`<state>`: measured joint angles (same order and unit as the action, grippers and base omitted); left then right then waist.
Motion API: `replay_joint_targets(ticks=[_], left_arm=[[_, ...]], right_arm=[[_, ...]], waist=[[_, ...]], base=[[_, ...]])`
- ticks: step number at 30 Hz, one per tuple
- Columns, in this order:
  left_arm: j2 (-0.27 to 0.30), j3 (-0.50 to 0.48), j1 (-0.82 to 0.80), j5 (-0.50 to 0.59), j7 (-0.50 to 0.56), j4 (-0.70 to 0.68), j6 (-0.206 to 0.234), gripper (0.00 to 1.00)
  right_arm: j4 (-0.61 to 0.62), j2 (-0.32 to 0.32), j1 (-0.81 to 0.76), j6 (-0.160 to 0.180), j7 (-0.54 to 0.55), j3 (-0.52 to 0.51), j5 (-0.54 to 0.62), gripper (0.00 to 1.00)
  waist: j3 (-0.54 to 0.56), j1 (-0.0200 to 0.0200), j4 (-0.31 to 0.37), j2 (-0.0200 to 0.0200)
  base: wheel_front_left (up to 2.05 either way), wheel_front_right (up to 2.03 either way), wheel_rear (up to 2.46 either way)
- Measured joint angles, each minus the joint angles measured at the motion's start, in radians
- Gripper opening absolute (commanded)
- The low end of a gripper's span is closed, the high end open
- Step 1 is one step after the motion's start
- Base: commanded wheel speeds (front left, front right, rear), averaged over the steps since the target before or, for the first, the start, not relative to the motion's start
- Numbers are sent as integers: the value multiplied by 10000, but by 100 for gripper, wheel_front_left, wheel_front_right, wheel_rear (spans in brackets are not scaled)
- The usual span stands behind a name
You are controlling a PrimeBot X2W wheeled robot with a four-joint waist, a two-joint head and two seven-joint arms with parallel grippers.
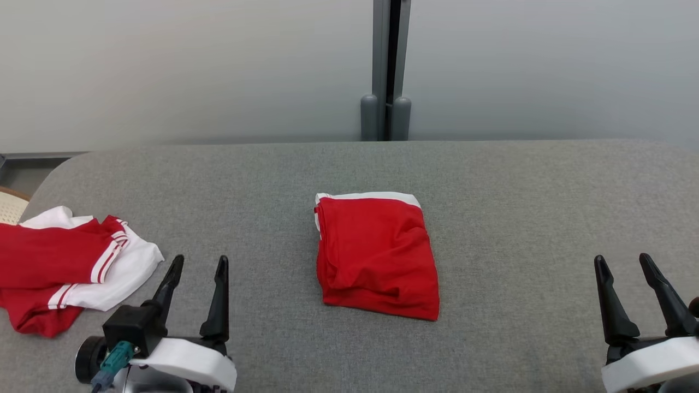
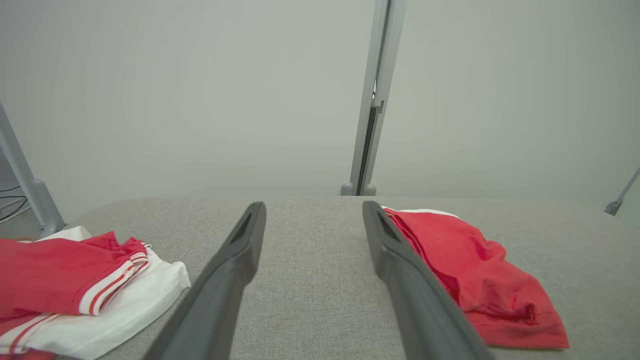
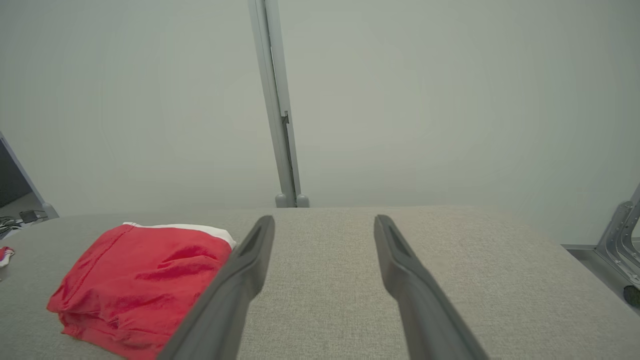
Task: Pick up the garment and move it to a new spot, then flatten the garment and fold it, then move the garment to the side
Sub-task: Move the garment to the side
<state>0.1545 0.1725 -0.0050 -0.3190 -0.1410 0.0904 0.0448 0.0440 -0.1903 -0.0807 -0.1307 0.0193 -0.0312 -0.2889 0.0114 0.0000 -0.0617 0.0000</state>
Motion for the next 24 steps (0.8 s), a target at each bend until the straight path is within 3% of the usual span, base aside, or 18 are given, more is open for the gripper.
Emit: replay_joint_targets(ticks=[7,23,24], left_arm=[[-278,326,-1290,104,-251,-242,-88,100],[-688,637,-2604,121,-1016,556,-130,100],[-702,639,-2650,121,-1035,585,-130,100]], right_arm=[[-941,-236,1079,0,0,305,-180,100],[-4660,73,3566,-2,2,3496,-1145,100],[-4767,46,3672,-2,63,3534,-1145,95]], waist=[[-1062,1,-421,0],[-2871,0,-1758,0],[-2888,0,-1776,0]], base=[[0,0,0],[0,0,0],[0,0,0]])
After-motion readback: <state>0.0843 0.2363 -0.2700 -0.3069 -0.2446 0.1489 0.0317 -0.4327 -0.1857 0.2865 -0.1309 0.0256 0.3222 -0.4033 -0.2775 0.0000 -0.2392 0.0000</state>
